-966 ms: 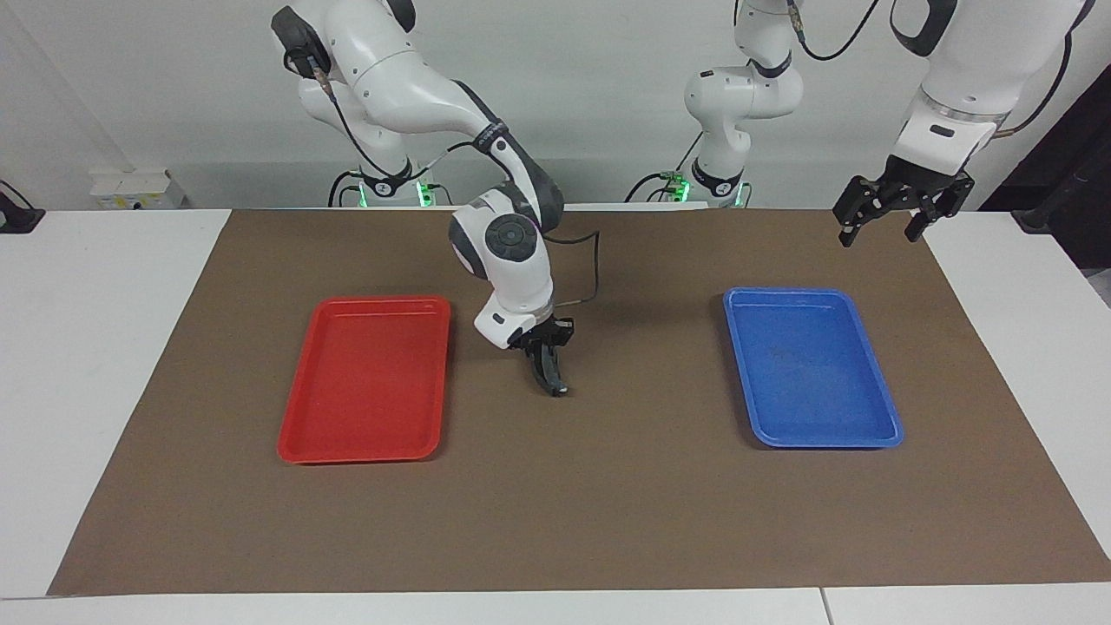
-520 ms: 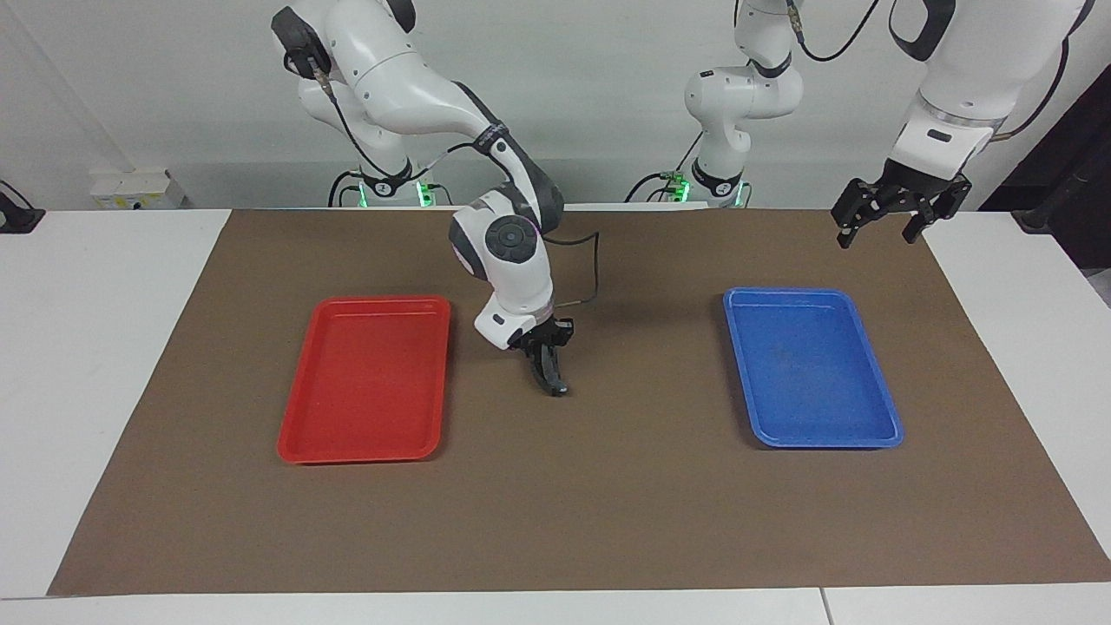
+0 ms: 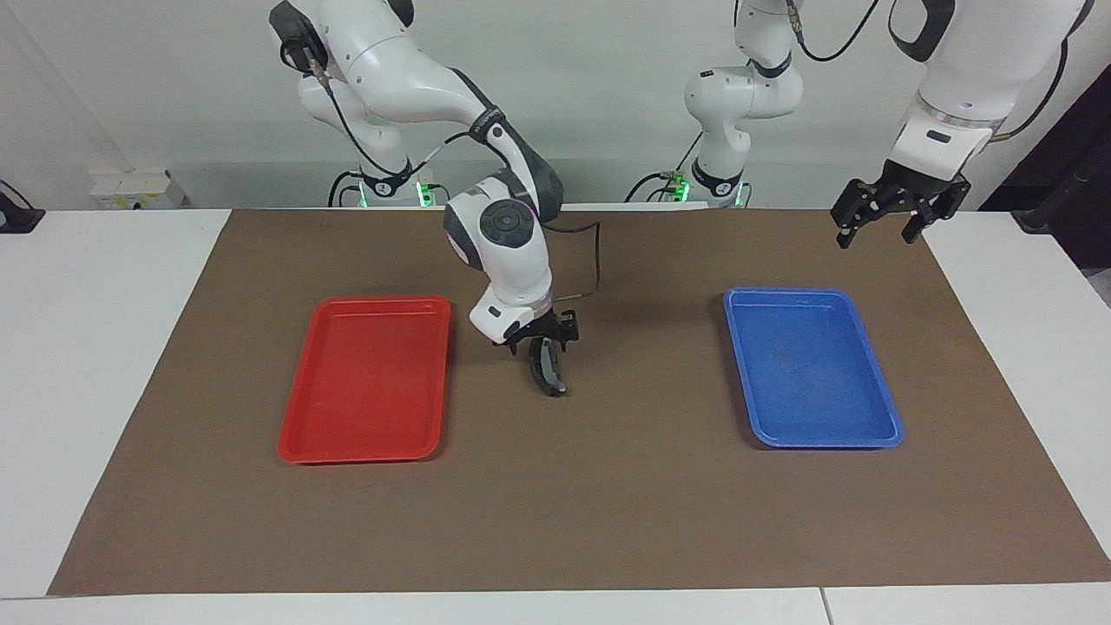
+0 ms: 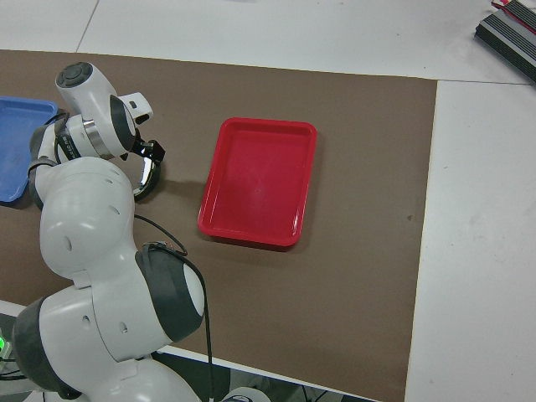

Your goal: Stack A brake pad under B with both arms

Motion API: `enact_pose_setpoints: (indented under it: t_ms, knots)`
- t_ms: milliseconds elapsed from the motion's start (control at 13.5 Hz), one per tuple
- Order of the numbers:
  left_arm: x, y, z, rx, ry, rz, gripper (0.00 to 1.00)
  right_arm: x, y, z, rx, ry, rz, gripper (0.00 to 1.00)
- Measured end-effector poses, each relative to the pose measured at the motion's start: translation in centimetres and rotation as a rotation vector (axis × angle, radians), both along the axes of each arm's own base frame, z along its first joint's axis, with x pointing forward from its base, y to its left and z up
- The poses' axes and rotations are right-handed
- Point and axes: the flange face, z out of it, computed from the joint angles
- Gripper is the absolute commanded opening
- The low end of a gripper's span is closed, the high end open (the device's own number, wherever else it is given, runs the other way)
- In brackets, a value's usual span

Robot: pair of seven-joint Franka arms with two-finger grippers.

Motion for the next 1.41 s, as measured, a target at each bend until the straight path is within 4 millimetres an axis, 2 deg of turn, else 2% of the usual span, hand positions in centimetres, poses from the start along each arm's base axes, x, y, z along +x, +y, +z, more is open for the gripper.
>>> enact_pose_setpoints:
  t_ms: [149, 446, 594, 743, 1040, 1189, 1411]
  knots:
    - [0.0, 0.0, 0.0, 0.000, 0.000, 0.000, 1.00, 0.8, -3.3, 3.9, -0.047, -0.002, -0.021, 1.00]
    - [0.0, 0.0, -0.1, 0.000, 0.001, 0.000, 1.00, 1.5, -13.8, 9.8, -0.130, 0.046, 0.027, 1.00]
    - [0.0, 0.0, -0.1, 0.000, 0.002, 0.000, 1.00, 1.1, -19.1, 12.7, -0.152, 0.070, 0.035, 1.00]
    - [0.0, 0.0, -0.1, 0.000, 0.002, 0.000, 1.00, -0.1, -23.6, 15.7, -0.162, 0.097, 0.045, 1.00]
    - [0.0, -0.1, -0.3, 0.000, 0.006, -0.001, 1.00, -3.4, -30.1, 21.4, -0.155, 0.146, 0.086, 1.00]
    - [0.0, -0.1, -0.4, 0.000, 0.008, -0.001, 1.00, -4.7, -32.7, 23.2, -0.147, 0.143, 0.074, 1.00]
    - [0.0, -0.2, -0.4, 0.000, 0.009, -0.003, 1.00, -6.3, -35.0, 24.7, -0.137, 0.151, 0.059, 1.00]
